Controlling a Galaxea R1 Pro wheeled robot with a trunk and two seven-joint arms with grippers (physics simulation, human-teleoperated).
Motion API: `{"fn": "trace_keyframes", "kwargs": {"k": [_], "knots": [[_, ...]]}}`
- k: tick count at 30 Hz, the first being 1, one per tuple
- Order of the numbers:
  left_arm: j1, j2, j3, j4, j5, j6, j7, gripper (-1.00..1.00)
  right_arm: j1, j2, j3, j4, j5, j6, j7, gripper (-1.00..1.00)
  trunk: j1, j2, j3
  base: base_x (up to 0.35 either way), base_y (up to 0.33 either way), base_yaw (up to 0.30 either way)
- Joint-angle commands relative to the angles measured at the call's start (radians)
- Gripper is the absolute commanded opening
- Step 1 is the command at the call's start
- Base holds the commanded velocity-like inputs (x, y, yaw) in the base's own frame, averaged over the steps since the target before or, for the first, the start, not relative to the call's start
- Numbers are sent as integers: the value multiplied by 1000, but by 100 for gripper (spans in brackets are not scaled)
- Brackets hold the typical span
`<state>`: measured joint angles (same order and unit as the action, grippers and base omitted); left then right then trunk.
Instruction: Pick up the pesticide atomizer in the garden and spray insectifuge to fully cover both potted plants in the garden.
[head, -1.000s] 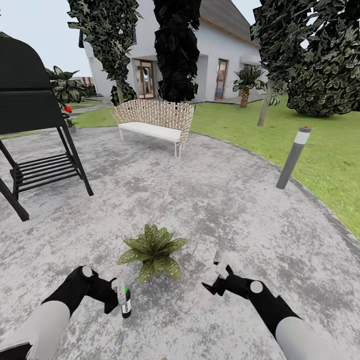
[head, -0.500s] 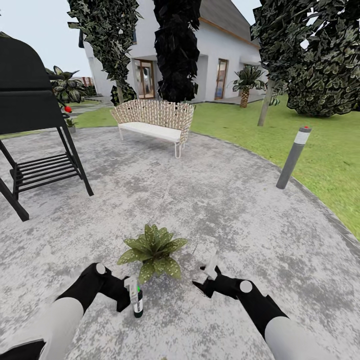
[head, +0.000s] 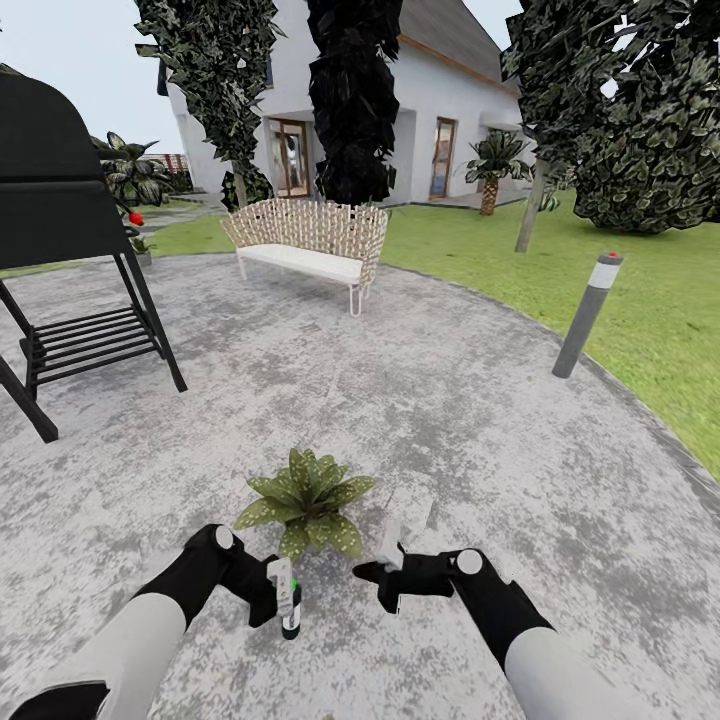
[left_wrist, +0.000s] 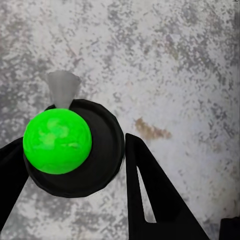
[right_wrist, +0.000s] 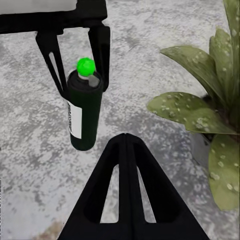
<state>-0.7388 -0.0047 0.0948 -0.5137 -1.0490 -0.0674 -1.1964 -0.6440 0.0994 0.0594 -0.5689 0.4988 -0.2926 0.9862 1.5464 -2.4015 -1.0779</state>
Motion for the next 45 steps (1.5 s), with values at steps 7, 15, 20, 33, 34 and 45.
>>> {"fn": "trace_keyframes", "kwargs": {"k": [7, 15, 20, 33, 34, 45], "knots": [[-2, -26, 5, -2, -9, -2, 7, -100, 0, 21, -1, -9, 8, -5, 2, -100, 0, 0, -1, 0, 0, 0], [-2, -40, 5, -2, 2, -3, 22, -100, 0, 24, -1, -25, 7, -5, 2, -100, 0, 0, -1, 0, 0, 0], [-2, -63, 6, -2, 5, -3, 24, -100, 0, 35, -1, -25, 8, -5, 2, -100, 0, 0, -1, 0, 0, 0], [-3, -73, 12, 0, 50, -11, 13, -100, 0, 36, -1, -23, 9, -5, 2, -100, 0, 0, -1, 0, 0, 0], [-3, -73, 12, 0, 53, -11, 12, -100, 0, 36, -1, -23, 9, -5, 2, -100, 0, 0, -1, 0, 0, 0], [-2, -75, 13, 0, 84, -14, 9, -100, 0, 36, -1, -22, 9, -5, 2, -100, 0, 0, -1, 0, 0, 0]]}}
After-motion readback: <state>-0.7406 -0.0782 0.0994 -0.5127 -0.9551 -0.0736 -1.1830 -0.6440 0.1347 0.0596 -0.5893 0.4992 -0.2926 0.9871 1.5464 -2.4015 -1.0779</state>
